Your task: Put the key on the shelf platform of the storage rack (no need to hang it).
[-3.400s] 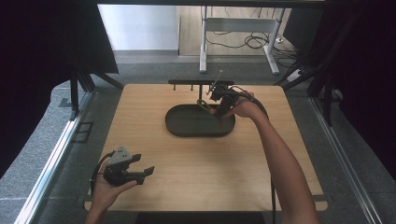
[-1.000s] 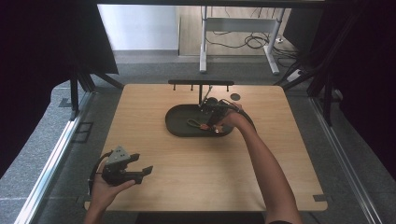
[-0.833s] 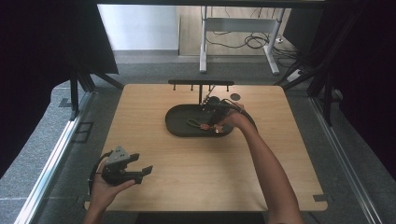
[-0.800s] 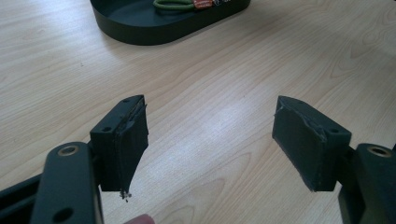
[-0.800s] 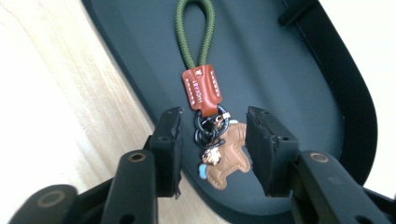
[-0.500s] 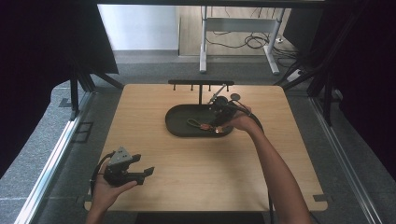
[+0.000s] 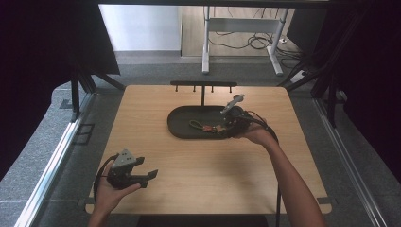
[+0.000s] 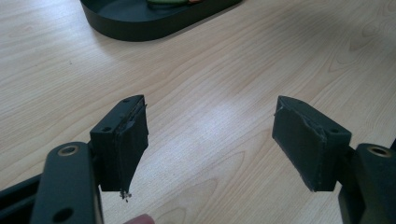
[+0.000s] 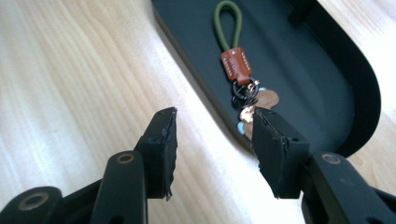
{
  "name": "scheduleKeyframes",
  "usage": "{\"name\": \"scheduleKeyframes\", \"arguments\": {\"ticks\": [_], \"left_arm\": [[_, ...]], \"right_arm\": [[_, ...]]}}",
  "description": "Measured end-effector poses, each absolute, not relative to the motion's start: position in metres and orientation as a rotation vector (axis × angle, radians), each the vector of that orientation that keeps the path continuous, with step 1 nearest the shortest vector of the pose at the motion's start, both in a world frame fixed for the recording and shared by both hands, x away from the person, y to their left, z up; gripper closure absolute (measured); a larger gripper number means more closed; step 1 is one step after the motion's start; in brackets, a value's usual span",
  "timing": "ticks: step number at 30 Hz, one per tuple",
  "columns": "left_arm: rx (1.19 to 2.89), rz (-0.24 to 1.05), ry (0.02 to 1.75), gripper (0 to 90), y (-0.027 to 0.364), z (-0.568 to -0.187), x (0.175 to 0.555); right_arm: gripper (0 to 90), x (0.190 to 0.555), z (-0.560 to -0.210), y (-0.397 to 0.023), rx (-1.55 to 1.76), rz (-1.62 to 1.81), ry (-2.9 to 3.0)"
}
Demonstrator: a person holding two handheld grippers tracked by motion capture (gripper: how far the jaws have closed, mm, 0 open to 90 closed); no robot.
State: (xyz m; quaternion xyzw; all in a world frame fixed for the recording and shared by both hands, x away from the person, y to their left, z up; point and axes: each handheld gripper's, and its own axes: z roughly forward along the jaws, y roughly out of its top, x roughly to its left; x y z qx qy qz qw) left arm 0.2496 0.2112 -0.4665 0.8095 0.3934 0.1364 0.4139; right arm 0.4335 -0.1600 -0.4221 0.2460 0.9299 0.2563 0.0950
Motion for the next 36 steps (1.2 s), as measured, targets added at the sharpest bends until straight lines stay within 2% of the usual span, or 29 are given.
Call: {"name": "scheduleKeyframes", "arguments": {"ticks": [12, 25, 32, 36], "left_arm": [[2.042, 0.345, 0.983, 27.0, 0.21, -0.466, 0.249], [2.045, 0.343, 0.991, 27.0, 0.207, -0.467, 0.249], [2.053, 0.344, 0.989, 27.0, 0.205, -0.468, 0.249], [2.053, 0.344, 0.991, 27.0, 0.205, -0.468, 0.249]], "right_arm": [[50.6, 0.396, -0.427, -0.197, 0.772, 0.89, 2.702], [50.2, 0.345, -0.466, -0.239, 0.841, 0.997, 2.658], [49.6, 0.334, -0.488, -0.245, 0.876, 0.979, 2.679], [49.6, 0.333, -0.487, -0.25, 0.9, 1.002, 2.654]]}}
